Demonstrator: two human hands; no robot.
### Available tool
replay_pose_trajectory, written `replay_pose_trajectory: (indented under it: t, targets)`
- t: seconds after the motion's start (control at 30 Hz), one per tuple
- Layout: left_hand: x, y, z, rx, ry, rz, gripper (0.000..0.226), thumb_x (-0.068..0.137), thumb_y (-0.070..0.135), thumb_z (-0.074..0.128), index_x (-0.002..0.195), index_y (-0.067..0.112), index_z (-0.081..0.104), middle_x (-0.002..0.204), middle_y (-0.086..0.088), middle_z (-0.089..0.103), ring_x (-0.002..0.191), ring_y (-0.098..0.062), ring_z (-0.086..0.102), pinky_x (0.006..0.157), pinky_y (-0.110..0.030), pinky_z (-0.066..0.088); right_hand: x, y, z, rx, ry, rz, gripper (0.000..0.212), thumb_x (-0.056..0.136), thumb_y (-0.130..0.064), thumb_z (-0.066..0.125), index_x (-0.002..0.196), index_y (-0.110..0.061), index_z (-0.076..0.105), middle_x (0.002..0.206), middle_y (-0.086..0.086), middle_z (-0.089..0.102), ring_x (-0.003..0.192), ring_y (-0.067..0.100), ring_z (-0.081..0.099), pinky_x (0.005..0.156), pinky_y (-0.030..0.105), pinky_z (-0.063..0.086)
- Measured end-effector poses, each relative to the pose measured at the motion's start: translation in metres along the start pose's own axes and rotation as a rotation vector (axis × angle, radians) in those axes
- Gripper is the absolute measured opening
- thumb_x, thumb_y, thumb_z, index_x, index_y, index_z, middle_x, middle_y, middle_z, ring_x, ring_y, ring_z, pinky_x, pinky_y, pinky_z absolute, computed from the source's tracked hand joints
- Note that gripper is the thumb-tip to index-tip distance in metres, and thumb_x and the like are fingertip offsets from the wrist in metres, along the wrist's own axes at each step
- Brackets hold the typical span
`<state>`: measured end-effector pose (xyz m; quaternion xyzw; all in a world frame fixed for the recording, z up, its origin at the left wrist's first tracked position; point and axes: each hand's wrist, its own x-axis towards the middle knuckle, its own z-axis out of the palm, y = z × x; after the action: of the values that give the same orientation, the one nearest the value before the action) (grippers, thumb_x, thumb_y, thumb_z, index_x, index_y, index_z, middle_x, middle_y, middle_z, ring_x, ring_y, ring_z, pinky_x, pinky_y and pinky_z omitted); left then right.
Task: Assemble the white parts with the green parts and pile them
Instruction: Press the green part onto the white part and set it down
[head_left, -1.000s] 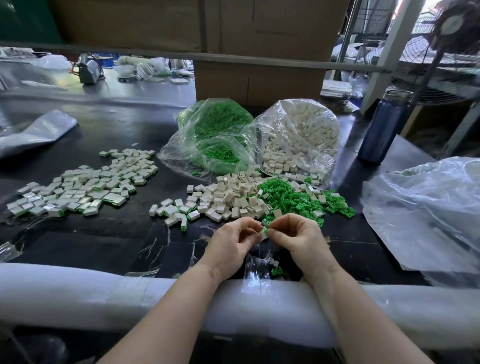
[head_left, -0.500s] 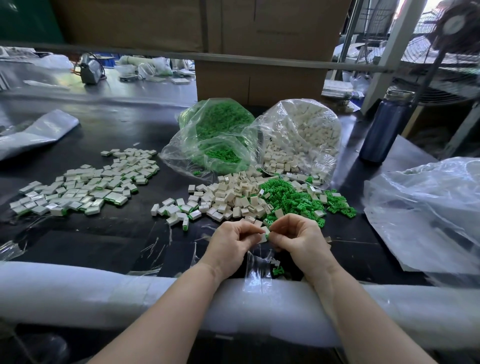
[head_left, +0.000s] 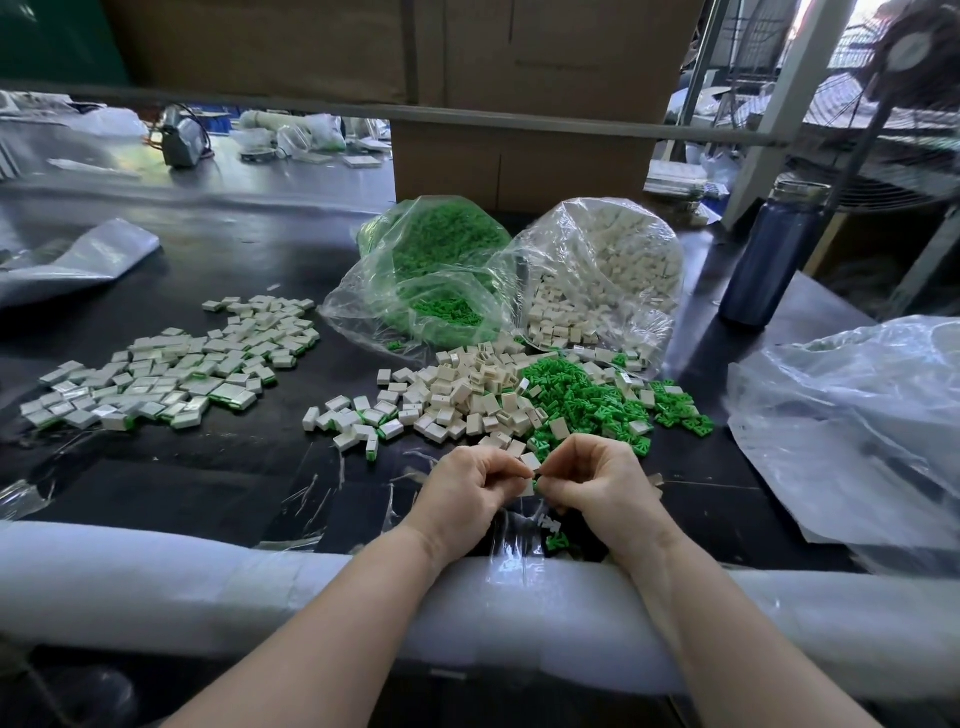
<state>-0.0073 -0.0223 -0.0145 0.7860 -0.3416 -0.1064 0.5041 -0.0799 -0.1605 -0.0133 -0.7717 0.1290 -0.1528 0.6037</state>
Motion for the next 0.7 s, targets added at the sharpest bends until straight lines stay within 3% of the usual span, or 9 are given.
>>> replay_pose_trajectory:
  t: [0.3,0.7]
  targets:
    - [-0.0007,-0.0005,0.0013,0.096,0.017,0.065,0.01,0.082,0.008,0.068,0.09,0.01,0.073,0.078,0.01,0.062,0.078,-0.006,0.059,0.081,-0.016,0.047,-0.0017,-0.0043,-0.0001,-0.026,-0.003,-0.015,0.029,0.07,0.016,0.068,0.062,-0.012,0.062,0.059,0.0,0.062,0.052,0.005,0.058,0.053,0.02,0.051]
    - [-0.0023,0.0017,0.0,0.105,-0.02,0.081,0.01,0.082,0.007,0.067,0.091,0.009,0.072,0.085,0.002,0.064,0.083,-0.012,0.061,0.084,-0.021,0.048,-0.0029,-0.0048,-0.0011,0.009,-0.029,0.003,0.028,0.069,0.02,0.066,0.061,-0.007,0.061,0.056,0.002,0.06,0.05,0.008,0.057,0.051,0.019,0.049]
